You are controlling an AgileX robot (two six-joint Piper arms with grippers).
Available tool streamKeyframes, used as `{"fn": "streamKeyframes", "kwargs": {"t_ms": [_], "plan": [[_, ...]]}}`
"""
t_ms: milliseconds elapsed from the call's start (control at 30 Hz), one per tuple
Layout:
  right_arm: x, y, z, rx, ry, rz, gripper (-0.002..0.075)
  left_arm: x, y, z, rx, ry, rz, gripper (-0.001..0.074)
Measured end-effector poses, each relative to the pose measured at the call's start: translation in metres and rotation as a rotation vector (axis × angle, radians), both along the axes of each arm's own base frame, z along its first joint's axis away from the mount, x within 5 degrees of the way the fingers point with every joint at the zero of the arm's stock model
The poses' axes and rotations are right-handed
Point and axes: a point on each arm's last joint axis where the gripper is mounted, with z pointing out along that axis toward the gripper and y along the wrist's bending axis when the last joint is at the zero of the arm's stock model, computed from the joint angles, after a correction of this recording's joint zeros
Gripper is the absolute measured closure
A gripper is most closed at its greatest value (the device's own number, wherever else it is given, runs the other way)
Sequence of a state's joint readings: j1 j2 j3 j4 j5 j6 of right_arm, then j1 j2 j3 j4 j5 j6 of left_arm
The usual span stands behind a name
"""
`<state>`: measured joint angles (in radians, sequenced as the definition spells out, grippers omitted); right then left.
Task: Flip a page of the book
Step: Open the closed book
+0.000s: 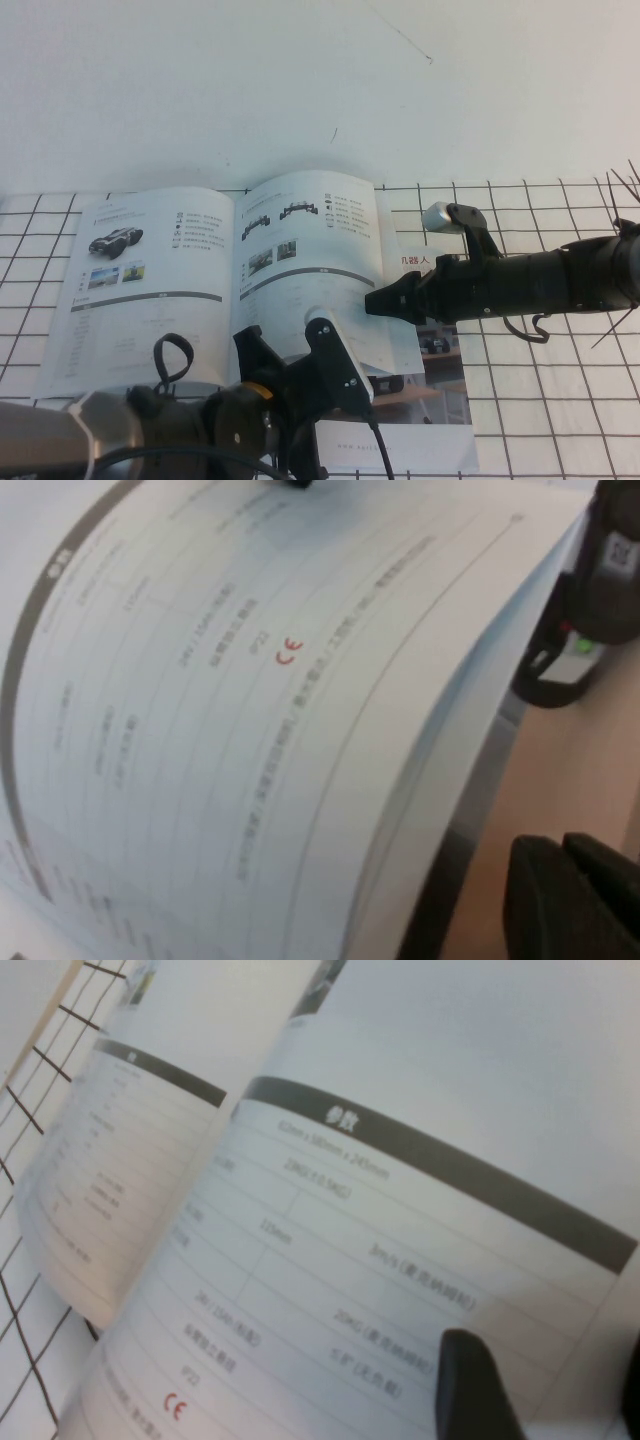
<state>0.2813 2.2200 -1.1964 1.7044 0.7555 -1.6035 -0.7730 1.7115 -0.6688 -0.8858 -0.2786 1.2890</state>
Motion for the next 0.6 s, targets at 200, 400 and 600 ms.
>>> {"fn": "streamKeyframes", "kwargs": {"t_ms": [200,400,600], "plan": [[0.0,0.0,0.0,0.0,0.0,0.0,0.0393,0.01,0.002,-0.004,0.023,-0.101,0.044,0.0738],[0.0,0.0,0.0,0.0,0.0,0.0,0.0393,0.011,-0.002,-0.008,-0.004,-0.118,0.029,0.0738],[0.0,0.0,0.0,0.002,0.0,0.001,0.0393,0.016,-0.003,-0.019,-0.025,-0.139,0.059,0.0738]]}}
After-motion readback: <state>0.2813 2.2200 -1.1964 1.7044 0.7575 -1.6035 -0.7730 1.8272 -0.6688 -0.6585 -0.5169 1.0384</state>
